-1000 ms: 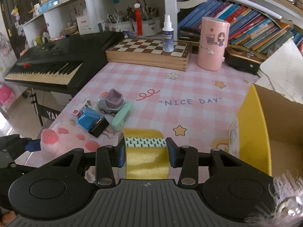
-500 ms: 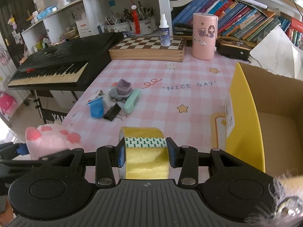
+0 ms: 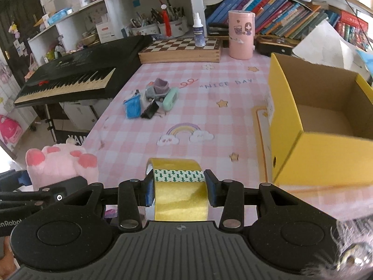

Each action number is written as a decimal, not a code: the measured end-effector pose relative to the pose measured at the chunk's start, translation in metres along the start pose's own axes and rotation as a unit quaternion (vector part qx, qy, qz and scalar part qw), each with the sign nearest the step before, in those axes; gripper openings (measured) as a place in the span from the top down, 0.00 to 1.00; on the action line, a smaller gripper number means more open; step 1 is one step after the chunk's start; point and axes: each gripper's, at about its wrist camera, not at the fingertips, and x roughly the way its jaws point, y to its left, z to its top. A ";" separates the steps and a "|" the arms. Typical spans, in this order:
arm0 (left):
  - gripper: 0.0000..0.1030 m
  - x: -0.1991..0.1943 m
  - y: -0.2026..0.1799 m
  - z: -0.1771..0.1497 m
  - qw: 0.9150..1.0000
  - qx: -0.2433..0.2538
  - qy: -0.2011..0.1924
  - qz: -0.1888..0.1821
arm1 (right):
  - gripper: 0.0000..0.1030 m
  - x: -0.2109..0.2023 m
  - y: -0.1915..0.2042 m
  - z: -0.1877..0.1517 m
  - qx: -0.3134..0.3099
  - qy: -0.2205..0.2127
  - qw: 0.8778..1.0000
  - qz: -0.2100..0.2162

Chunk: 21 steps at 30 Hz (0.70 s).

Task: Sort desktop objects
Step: 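Carry the plush pig and tape roll with both tools over the yellow box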

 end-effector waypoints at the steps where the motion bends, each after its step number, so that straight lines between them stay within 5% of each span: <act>1: 0.21 -0.004 0.000 -0.004 1.000 0.001 0.002 -0.002 | 0.62 -0.004 0.001 -0.004 0.002 0.000 1.000 -0.001; 21: 0.21 -0.028 -0.054 -0.058 0.988 0.099 0.057 -0.100 | 0.62 -0.082 -0.036 -0.105 0.129 -0.005 0.988 -0.081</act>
